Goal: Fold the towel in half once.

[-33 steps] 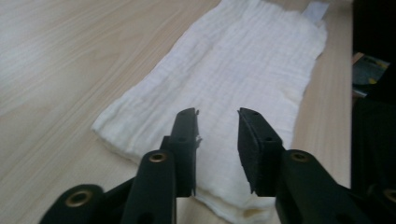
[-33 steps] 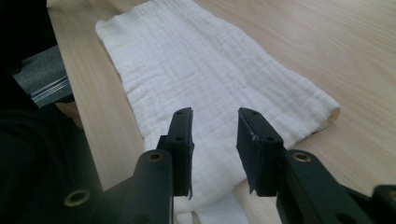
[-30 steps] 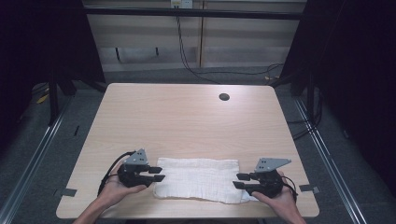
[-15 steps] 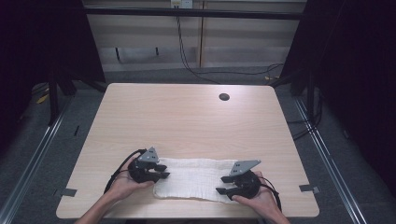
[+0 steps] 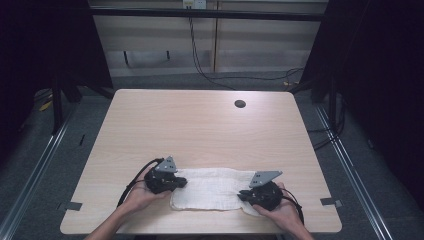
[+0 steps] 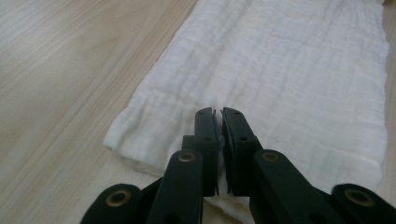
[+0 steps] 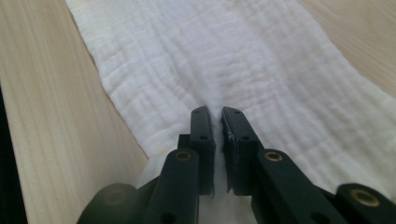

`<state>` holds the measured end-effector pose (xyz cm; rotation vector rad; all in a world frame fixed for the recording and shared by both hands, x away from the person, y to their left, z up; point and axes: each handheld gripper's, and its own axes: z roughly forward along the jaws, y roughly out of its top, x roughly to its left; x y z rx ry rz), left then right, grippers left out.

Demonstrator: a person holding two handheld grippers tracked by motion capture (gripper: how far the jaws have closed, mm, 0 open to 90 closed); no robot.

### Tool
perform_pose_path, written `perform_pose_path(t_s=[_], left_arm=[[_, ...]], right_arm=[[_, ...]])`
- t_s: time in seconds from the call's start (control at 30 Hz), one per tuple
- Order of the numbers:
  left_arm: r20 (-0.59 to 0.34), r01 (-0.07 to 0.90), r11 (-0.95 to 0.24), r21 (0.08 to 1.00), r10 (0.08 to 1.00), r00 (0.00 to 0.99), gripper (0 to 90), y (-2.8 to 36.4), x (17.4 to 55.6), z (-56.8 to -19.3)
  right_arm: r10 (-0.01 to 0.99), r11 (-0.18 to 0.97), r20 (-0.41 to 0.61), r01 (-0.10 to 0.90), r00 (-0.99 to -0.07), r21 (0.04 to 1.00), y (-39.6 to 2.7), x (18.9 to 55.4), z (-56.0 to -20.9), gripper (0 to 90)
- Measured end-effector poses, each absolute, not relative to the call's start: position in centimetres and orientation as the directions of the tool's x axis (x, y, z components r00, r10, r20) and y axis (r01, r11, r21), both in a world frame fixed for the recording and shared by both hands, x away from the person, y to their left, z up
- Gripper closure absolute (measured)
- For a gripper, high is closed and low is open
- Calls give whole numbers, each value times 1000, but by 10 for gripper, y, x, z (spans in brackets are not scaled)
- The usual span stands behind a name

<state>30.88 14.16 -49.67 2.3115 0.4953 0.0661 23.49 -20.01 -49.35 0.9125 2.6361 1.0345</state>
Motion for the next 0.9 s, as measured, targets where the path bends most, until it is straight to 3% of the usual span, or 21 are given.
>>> perform_pose_path(t_s=[0.3,0.4,0.47,0.5,0.83,0.9], left_arm=[[-120,323,-649,689,338,933,845,121,305,-496],[-121,322,-659,680,332,935,745,122,301,-495],[-126,328,-648,688,338,933,727,123,301,-494],[-124,339,-619,708,364,923,633,127,303,-491],[-171,423,-546,723,452,876,458,152,320,-485],[-171,431,-530,730,470,866,433,156,322,-486]], right_arm=[[625,544,97,521,-774,658,-231,239,-493,844],[633,535,103,530,-767,658,-235,234,-493,727],[630,533,102,524,-770,664,-235,233,-491,713],[625,514,105,510,-773,690,-234,229,-486,703],[570,461,146,462,-809,758,-192,217,-472,660],[537,479,147,443,-831,757,-170,220,-472,709]])
